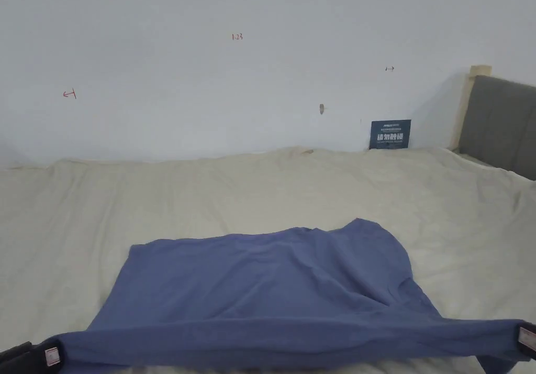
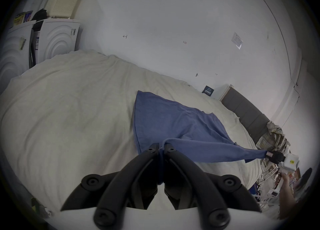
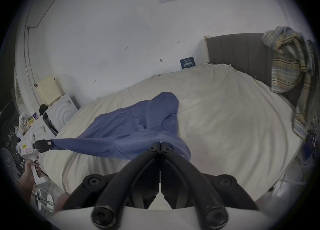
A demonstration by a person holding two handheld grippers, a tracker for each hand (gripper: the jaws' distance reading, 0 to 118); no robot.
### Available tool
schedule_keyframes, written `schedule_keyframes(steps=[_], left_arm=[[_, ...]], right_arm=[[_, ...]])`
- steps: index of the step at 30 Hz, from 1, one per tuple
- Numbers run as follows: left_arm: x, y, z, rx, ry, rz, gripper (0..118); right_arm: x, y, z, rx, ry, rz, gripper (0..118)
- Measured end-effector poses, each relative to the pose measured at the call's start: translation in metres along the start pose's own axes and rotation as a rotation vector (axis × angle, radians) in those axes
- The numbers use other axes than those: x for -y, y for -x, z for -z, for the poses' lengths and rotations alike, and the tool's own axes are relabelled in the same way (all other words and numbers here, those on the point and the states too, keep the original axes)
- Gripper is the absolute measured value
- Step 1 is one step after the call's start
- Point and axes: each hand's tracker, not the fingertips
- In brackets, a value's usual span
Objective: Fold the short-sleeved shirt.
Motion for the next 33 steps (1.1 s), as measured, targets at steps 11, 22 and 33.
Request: schedule_keyframes(steps=[11,22,33], left_arm=[[0.078,-0.005,-0.005,-0.1,0.235,0.149,5],[0.11,0.015,0.017,-0.177,0.313,0.194,12],[0.082,0.013,-0.023,-0.098,0.144,0.101,118]], right_arm=[[0.053,-0.032,0.005,0.099,0.176,-0.015,0],[0.087,-0.039,0.047,0.19,0.356,-0.024,9],[0.045,-0.001,-0.008,0.061,0.089,0.029,103]])
